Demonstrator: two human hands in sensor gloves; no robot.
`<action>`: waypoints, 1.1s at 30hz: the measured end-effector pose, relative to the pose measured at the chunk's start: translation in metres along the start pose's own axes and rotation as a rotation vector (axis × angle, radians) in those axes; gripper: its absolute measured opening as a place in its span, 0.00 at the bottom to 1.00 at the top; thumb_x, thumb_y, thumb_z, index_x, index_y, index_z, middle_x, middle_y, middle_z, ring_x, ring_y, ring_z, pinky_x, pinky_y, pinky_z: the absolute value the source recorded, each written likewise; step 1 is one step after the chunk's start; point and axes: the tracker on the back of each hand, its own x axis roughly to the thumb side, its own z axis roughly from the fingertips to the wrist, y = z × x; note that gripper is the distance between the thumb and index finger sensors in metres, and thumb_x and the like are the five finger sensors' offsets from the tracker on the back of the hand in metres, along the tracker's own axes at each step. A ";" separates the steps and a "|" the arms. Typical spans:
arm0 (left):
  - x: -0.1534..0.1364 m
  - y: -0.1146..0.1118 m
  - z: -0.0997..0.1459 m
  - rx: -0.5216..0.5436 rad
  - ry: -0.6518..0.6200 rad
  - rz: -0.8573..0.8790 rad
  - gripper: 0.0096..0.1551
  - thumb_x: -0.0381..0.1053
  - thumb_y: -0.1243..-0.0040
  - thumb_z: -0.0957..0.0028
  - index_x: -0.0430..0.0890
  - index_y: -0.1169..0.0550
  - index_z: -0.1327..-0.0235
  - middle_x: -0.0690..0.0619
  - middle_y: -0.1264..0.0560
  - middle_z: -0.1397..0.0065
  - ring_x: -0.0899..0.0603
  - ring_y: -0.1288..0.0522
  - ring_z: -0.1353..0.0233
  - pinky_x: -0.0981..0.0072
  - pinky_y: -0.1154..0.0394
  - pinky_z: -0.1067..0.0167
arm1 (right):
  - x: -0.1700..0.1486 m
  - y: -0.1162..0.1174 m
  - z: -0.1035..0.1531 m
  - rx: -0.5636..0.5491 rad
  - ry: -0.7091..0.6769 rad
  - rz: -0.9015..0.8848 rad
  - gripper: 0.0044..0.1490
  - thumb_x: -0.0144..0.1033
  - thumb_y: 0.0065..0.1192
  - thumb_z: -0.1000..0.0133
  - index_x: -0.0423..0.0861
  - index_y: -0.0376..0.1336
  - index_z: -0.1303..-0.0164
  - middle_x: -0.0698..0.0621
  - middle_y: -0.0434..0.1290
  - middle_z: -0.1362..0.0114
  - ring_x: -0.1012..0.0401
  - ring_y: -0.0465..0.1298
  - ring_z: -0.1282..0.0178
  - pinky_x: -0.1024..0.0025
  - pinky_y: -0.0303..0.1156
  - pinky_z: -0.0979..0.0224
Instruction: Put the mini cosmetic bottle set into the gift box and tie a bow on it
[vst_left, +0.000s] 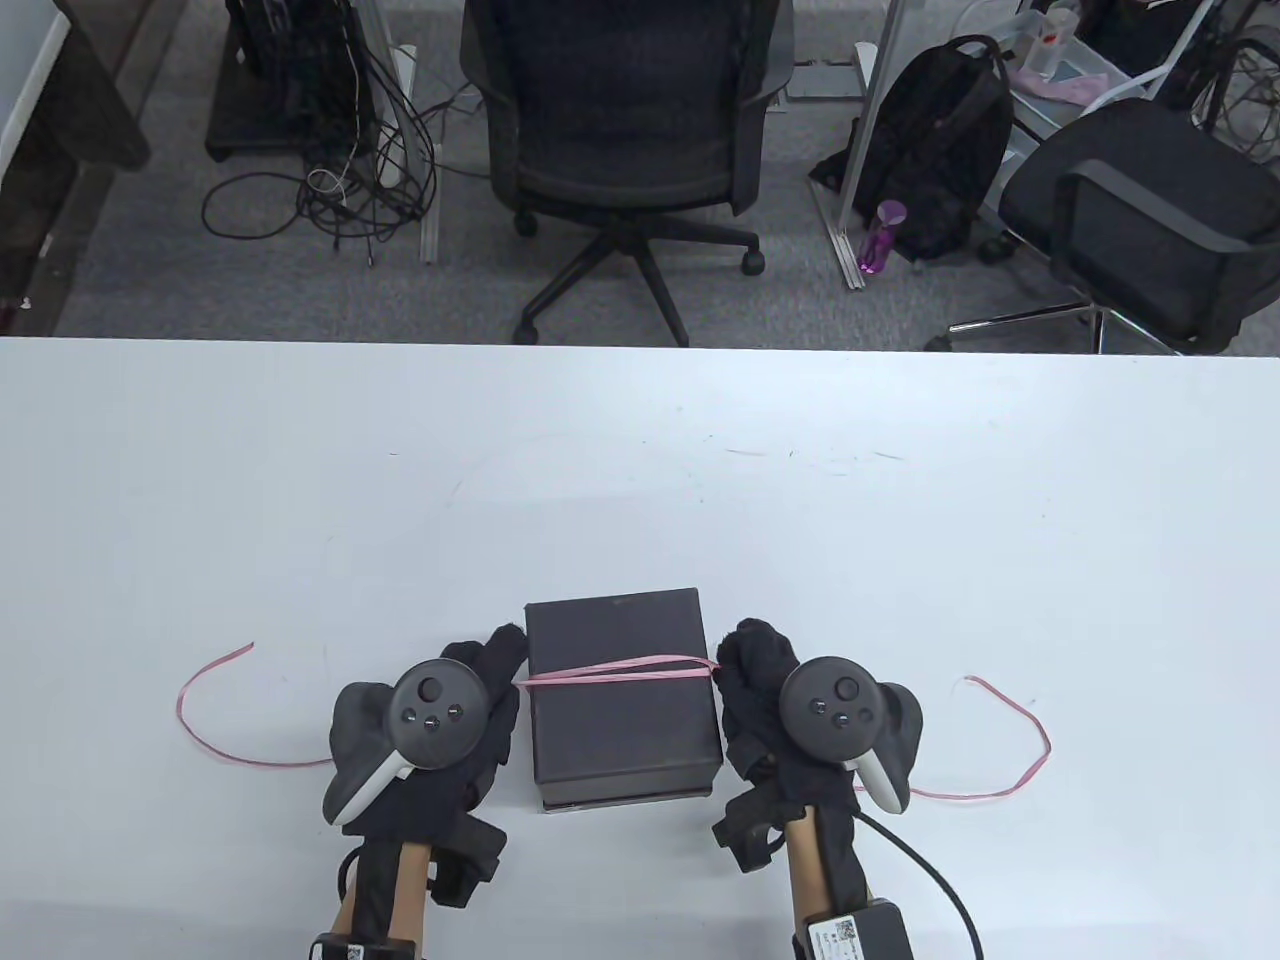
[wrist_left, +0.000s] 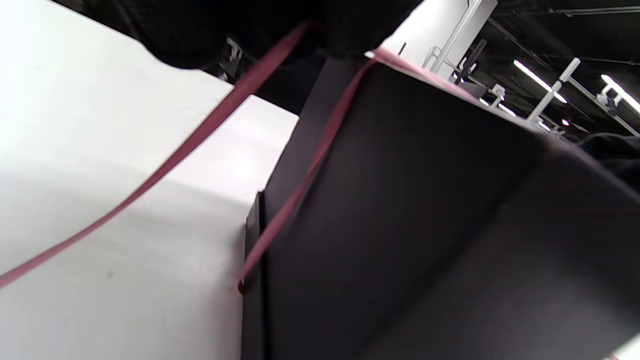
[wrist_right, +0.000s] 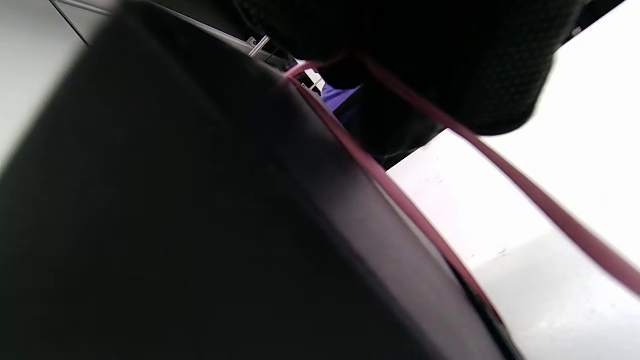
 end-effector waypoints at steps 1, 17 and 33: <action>0.000 0.000 0.001 -0.006 0.015 -0.015 0.28 0.46 0.46 0.35 0.47 0.29 0.20 0.46 0.30 0.31 0.43 0.23 0.43 0.49 0.21 0.39 | 0.000 0.000 0.000 -0.014 0.002 0.018 0.25 0.18 0.50 0.40 0.21 0.60 0.36 0.14 0.60 0.29 0.47 0.79 0.44 0.50 0.79 0.45; 0.001 0.004 0.006 0.229 -0.038 -0.019 0.22 0.53 0.52 0.33 0.56 0.28 0.28 0.59 0.20 0.55 0.57 0.24 0.72 0.69 0.21 0.72 | 0.038 -0.023 0.016 0.154 -0.148 0.293 0.31 0.43 0.71 0.44 0.38 0.70 0.35 0.46 0.78 0.54 0.67 0.76 0.74 0.77 0.76 0.73; 0.066 0.045 -0.043 0.087 -0.387 -0.776 0.33 0.65 0.32 0.61 0.60 0.20 0.39 0.63 0.19 0.66 0.56 0.23 0.75 0.67 0.20 0.72 | 0.052 -0.025 0.025 0.336 -0.167 0.205 0.25 0.30 0.56 0.37 0.26 0.70 0.42 0.46 0.82 0.65 0.68 0.76 0.82 0.74 0.79 0.77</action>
